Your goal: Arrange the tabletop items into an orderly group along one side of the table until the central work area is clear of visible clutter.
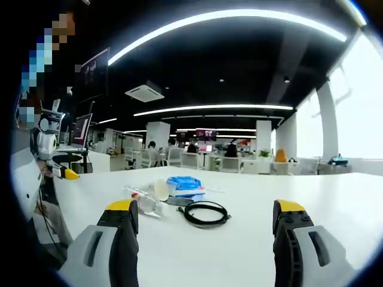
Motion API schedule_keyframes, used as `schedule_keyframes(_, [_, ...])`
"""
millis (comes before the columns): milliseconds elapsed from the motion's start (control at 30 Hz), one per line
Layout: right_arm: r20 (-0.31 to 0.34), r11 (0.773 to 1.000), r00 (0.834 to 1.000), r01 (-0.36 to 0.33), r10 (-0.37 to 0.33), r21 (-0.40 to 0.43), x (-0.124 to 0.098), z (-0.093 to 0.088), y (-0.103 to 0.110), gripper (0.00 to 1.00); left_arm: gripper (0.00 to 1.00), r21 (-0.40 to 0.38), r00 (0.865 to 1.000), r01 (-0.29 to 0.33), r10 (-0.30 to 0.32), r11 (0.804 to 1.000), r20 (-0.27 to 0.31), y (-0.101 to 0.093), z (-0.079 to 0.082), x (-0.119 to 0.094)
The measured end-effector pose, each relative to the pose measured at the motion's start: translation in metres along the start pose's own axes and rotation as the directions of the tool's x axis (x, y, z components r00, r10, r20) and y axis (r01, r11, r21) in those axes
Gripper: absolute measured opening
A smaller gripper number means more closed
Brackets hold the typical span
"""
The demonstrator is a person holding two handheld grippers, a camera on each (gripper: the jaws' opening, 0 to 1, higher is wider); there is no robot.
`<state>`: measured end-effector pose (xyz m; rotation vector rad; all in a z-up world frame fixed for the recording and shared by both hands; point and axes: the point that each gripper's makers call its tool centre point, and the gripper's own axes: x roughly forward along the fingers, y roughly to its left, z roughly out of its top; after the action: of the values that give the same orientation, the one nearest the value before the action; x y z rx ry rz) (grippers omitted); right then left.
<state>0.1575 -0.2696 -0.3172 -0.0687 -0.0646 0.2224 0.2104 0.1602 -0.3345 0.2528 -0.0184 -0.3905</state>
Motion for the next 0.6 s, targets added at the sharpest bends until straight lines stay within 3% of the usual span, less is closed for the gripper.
schedule_keyframes(600, [-0.011, 1.0, 1.0, 0.006, -0.006, 0.003, -0.0006, -0.0053, 0.0008, 0.9, 0.94, -0.004, 1.0, -0.012, 0.012, 1.0, -0.013, 0.0042, -0.0061, -0.0012])
